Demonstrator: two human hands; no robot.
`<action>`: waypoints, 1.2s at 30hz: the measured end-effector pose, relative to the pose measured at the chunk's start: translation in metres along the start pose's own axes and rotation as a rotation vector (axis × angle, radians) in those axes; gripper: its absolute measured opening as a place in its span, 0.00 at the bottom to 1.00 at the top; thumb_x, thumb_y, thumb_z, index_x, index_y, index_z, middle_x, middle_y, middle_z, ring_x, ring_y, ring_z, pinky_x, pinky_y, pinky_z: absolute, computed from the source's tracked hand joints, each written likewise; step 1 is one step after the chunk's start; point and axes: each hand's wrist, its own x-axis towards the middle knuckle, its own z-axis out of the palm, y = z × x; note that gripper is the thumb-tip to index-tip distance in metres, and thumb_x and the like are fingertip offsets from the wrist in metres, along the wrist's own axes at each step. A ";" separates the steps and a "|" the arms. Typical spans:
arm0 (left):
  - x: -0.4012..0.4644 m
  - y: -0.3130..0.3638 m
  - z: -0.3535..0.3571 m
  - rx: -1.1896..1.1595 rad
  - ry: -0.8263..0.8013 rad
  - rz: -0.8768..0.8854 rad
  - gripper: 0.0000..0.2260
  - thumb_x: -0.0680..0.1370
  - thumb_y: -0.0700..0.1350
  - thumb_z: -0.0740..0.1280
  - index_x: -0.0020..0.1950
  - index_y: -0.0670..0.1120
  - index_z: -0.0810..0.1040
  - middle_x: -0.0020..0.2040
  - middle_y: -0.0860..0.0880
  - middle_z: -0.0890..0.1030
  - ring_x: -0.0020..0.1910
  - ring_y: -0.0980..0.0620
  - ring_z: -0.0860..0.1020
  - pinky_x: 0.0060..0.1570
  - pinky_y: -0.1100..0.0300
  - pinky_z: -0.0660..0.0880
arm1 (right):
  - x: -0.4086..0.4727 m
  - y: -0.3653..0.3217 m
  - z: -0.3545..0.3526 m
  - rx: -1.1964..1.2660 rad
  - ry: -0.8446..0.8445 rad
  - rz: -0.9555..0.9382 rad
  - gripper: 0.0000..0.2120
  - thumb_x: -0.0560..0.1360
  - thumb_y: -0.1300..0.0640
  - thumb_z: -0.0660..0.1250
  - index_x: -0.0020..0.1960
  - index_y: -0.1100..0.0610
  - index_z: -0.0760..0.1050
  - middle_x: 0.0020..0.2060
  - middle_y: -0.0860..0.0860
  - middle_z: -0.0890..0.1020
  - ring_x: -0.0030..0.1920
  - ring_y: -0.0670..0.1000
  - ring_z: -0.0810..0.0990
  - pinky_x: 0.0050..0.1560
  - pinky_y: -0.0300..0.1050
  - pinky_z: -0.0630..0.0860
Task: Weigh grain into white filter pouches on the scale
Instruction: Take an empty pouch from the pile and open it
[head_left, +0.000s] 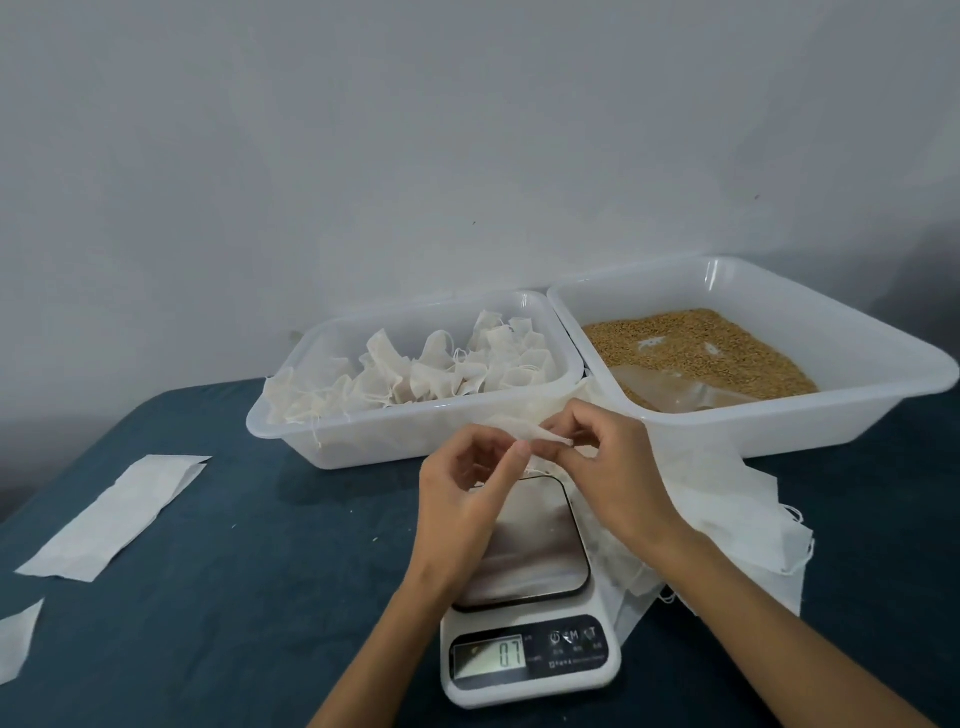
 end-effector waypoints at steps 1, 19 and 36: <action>0.000 -0.001 0.000 -0.014 0.004 -0.013 0.07 0.77 0.54 0.74 0.46 0.51 0.84 0.43 0.48 0.85 0.43 0.52 0.82 0.46 0.61 0.77 | -0.001 0.001 0.001 -0.046 -0.003 -0.039 0.12 0.72 0.57 0.79 0.37 0.52 0.76 0.37 0.44 0.83 0.40 0.47 0.82 0.45 0.38 0.77; 0.011 -0.012 -0.015 -0.500 -0.242 -0.496 0.14 0.77 0.41 0.75 0.62 0.40 0.84 0.49 0.45 0.84 0.43 0.53 0.80 0.43 0.61 0.78 | 0.007 -0.005 -0.010 0.656 -0.044 0.268 0.08 0.75 0.56 0.72 0.51 0.59 0.81 0.43 0.58 0.86 0.44 0.52 0.85 0.47 0.44 0.82; 0.011 -0.023 -0.015 -0.300 -0.104 -0.299 0.25 0.72 0.51 0.79 0.45 0.30 0.74 0.38 0.45 0.76 0.34 0.52 0.72 0.41 0.62 0.74 | 0.006 0.003 -0.005 0.343 0.079 0.226 0.11 0.78 0.56 0.72 0.60 0.53 0.80 0.51 0.49 0.85 0.52 0.49 0.84 0.52 0.45 0.82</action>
